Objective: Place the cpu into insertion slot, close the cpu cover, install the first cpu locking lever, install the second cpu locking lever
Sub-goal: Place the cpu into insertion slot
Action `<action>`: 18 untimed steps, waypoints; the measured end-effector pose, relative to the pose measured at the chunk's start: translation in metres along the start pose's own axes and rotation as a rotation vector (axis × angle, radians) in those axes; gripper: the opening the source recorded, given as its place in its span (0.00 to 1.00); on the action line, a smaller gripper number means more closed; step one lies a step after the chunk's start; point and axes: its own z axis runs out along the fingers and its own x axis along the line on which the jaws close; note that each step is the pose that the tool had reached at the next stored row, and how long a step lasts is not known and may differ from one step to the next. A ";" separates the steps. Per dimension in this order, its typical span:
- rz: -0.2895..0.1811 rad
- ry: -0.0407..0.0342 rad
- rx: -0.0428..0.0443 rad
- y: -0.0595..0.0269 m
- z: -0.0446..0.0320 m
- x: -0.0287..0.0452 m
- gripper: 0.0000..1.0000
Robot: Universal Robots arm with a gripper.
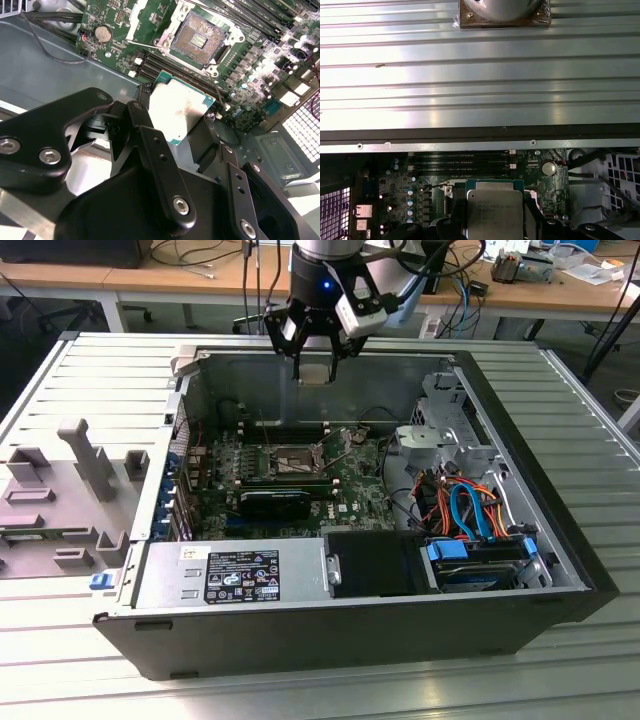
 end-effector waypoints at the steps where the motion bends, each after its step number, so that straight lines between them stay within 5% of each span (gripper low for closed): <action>1: 0.000 -0.0001 0.0000 0.0000 0.0004 0.0000 0.55; 18: 0.000 -0.0001 -0.0001 -0.0013 0.0042 -0.0001 0.55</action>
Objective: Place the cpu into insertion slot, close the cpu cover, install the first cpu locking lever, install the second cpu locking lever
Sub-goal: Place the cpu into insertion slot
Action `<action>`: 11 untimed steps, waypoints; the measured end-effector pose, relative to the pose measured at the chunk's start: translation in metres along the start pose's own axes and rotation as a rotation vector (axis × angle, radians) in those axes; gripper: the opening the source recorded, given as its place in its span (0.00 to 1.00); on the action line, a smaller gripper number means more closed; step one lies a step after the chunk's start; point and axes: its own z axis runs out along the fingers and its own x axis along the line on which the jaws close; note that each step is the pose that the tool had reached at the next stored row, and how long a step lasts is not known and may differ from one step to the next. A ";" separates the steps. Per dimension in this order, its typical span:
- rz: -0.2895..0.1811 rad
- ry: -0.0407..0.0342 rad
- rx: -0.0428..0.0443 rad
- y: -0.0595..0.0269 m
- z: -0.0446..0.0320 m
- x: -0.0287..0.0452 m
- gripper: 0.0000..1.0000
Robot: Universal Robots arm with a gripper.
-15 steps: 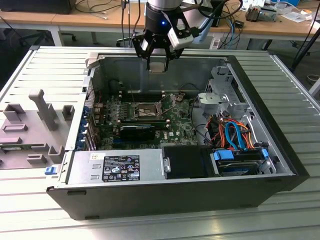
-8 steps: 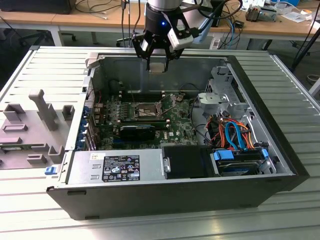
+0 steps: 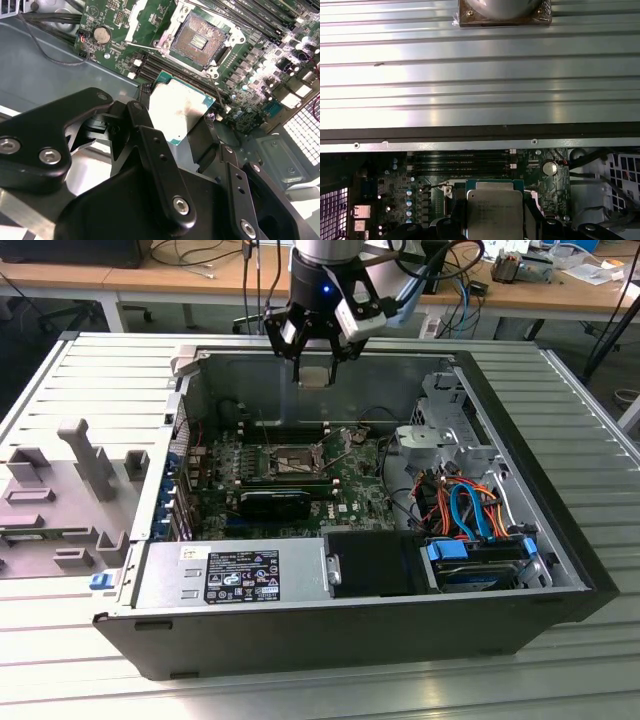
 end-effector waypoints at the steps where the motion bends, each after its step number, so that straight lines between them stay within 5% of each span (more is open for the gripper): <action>1: 0.000 0.0000 0.0001 -0.0001 0.0001 0.0000 0.55; 11: 0.000 0.0000 0.0000 -0.0008 0.0020 -0.0001 0.55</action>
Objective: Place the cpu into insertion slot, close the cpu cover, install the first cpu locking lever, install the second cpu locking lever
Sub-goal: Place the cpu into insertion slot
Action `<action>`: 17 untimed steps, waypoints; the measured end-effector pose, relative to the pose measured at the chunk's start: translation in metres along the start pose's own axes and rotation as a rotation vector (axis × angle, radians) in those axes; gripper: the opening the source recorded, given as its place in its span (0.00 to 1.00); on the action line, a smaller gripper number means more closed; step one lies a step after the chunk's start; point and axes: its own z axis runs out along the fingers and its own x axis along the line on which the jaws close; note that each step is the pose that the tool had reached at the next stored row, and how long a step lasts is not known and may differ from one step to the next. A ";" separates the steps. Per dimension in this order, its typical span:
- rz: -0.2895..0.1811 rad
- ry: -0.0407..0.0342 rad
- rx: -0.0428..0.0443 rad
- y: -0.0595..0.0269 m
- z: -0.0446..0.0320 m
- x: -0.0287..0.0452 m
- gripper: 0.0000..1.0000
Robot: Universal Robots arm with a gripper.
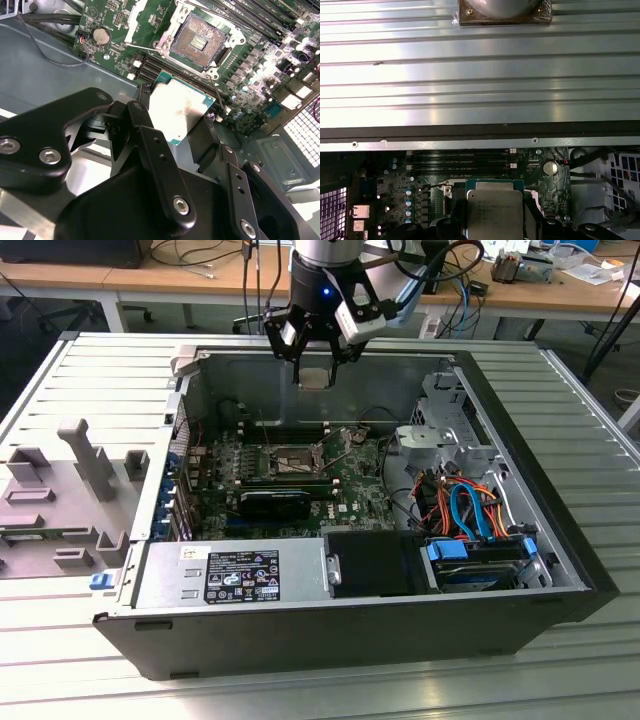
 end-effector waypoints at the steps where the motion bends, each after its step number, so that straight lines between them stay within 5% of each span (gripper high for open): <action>1: 0.000 0.0000 0.0000 0.0000 0.0001 0.0000 0.55; 17: 0.000 0.0000 0.0000 -0.0009 0.0038 -0.0001 0.55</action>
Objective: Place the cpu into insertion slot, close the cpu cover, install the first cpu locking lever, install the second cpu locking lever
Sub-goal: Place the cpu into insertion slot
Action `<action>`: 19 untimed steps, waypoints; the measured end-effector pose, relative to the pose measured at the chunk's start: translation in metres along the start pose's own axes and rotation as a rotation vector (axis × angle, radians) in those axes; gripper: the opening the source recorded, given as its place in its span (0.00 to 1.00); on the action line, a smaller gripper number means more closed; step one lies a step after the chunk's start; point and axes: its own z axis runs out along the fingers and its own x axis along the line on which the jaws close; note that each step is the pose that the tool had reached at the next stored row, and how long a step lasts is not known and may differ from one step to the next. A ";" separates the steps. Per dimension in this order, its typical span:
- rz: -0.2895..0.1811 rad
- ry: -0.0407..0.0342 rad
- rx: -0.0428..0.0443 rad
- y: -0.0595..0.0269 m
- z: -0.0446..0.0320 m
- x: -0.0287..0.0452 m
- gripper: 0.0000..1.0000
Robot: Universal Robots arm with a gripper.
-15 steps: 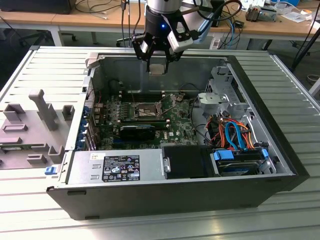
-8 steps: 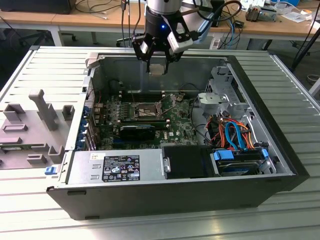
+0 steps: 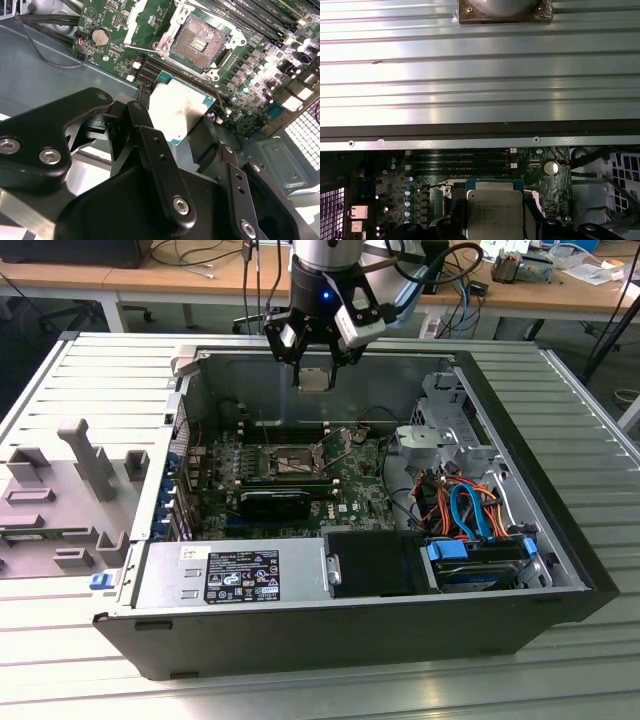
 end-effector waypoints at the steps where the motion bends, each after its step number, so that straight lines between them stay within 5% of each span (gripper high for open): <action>1: 0.000 0.0000 0.0000 0.0000 0.0002 0.0000 0.55; 19: 0.000 0.0000 0.0000 -0.0013 0.0052 -0.0001 0.55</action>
